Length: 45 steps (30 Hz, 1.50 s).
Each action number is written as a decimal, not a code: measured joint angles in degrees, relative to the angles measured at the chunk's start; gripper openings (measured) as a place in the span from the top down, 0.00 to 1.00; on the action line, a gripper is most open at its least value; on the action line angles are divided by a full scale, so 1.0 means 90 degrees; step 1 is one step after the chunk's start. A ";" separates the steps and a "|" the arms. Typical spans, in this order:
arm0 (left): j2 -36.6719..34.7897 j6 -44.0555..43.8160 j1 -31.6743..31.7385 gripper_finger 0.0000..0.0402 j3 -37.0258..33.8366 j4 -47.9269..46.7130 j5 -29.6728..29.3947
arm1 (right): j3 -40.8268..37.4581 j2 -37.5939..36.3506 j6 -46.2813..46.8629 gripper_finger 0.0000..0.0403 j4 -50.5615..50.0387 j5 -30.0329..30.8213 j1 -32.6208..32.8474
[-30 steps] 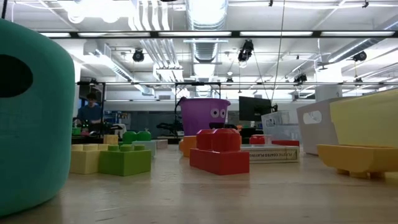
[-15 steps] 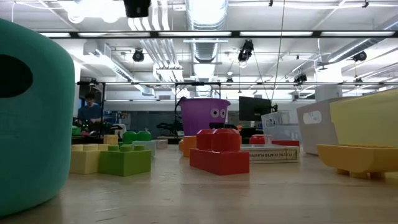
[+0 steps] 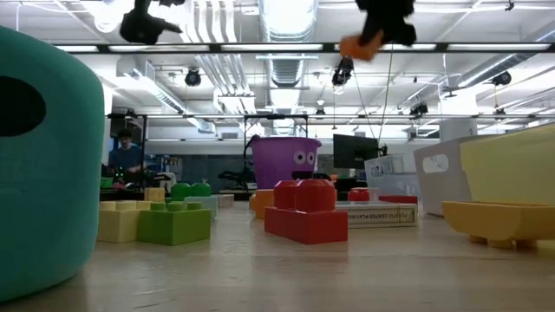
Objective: Pick & Place Toys
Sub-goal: Put the orange game piece into the transparent bin
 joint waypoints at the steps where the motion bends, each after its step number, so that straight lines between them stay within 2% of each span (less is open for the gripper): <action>1: -0.0043 -0.0002 -0.0026 0.09 0.0000 -0.0137 -0.0101 | -0.0218 -0.0054 0.0051 0.69 -0.0004 -0.0004 -0.0097; 7: -0.0205 -0.0010 -0.0207 0.09 0.0000 -0.0569 -0.0419 | -0.1566 -0.0377 0.0477 0.69 -0.0016 -0.0032 -0.0659; 14: -0.0231 -0.0025 -0.0466 0.09 -0.0005 -0.1126 -0.0839 | -0.2737 -0.0390 0.0823 0.69 0.0021 -0.0026 -0.0953; 23: -0.0231 -0.0146 -0.0712 0.09 -0.0007 -0.1714 -0.1272 | -0.3514 0.0030 0.1211 0.69 0.0057 0.0163 -0.1021; 28: -0.0228 -0.0143 -0.0764 0.09 -0.0007 -0.1703 -0.1292 | -0.3620 0.0387 0.0630 0.69 0.0183 0.0590 -0.1014; 33: -0.0228 -0.0059 -0.0769 0.09 -0.0007 -0.1706 -0.1375 | -0.3936 0.0555 0.0175 0.69 0.0694 0.0599 -0.0980; 39: -0.0228 -0.0044 -0.0769 0.09 -0.0007 -0.1703 -0.1422 | -0.4444 0.0365 -0.0031 0.69 0.1462 0.0595 -0.0981; 45: -0.0228 -0.0019 -0.0769 0.09 -0.0007 -0.1701 -0.1442 | -0.4757 0.0297 -0.1393 0.69 0.1543 0.0591 -0.0813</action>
